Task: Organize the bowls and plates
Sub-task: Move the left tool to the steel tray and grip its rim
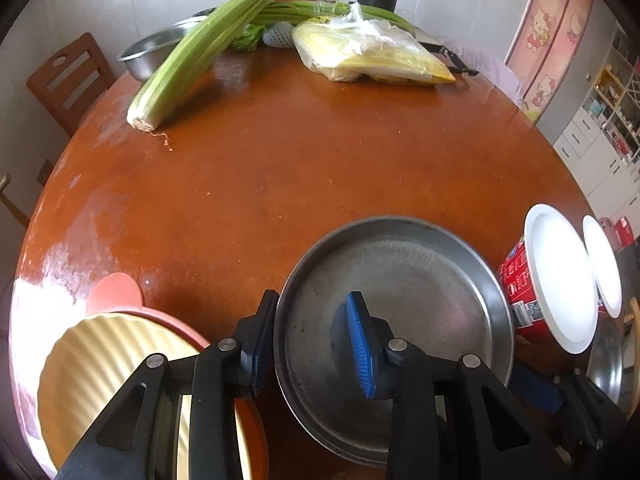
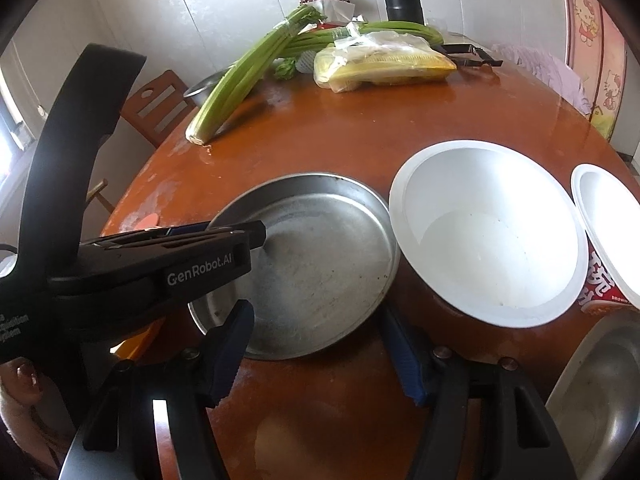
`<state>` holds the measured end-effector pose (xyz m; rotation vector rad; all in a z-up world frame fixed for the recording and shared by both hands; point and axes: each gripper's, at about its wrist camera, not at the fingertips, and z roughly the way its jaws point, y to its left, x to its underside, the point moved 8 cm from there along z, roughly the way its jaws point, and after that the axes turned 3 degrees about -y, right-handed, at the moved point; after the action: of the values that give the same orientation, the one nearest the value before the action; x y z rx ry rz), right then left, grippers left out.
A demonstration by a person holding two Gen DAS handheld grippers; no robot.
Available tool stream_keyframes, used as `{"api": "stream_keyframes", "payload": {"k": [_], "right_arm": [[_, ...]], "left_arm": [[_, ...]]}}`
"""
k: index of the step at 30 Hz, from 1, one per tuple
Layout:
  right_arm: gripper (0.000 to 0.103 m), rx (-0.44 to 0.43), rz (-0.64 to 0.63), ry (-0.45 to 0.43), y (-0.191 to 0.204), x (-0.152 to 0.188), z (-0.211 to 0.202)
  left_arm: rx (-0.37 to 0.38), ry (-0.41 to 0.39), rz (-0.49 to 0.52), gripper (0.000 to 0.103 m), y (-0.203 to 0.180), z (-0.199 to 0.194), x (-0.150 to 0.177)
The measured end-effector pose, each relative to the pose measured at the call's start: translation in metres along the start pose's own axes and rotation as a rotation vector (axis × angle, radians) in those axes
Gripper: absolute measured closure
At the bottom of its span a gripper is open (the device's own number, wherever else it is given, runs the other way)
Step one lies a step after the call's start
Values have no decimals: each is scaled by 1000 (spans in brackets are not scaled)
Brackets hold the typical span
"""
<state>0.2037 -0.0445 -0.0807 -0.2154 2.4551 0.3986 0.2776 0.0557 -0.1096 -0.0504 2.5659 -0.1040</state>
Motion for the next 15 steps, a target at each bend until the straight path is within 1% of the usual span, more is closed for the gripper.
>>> {"api": "stream_keyframes", "payload": {"k": [7, 11, 15], "right_arm": [[38, -50, 16, 7, 5, 3, -13], [38, -67, 3, -9, 8, 4, -24], [38, -95, -12, -22, 14, 6, -35]], "left_arm": [[11, -36, -9, 68, 1, -20, 1], [9, -61, -14, 68, 2, -35, 4], [18, -87, -43, 68, 5, -49, 8]]}}
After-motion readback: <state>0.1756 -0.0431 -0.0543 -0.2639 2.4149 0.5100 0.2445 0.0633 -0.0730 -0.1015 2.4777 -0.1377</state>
